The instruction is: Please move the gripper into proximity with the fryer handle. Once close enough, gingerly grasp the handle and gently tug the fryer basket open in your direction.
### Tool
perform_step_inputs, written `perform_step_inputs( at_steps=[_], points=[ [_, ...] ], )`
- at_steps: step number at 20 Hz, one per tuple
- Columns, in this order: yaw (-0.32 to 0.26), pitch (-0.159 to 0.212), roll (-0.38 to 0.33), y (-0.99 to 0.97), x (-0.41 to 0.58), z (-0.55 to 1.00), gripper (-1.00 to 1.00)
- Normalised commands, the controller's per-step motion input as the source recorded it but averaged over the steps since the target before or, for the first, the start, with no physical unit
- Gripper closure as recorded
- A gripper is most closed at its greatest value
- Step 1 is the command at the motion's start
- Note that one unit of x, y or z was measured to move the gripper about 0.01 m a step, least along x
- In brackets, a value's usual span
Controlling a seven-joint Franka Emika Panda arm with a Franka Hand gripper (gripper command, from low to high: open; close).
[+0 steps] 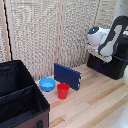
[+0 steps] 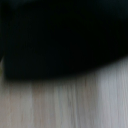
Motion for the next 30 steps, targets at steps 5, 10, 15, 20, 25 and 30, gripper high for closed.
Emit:
perform_step_inputs(
  at_steps=[5,10,15,20,25,30],
  points=[
    [0.147,0.078,0.048,-0.45,0.177,0.01,1.00],
    [0.044,0.165,0.064,-0.27,0.153,0.22,1.00],
    [-0.049,0.048,0.005,0.00,0.104,0.03,1.00],
    [-0.150,0.130,0.025,0.08,0.077,0.12,1.00],
    [-0.122,0.155,0.186,0.15,-0.102,0.26,1.00],
    [-0.143,0.155,0.239,0.12,-0.098,0.14,1.00]
  ],
)
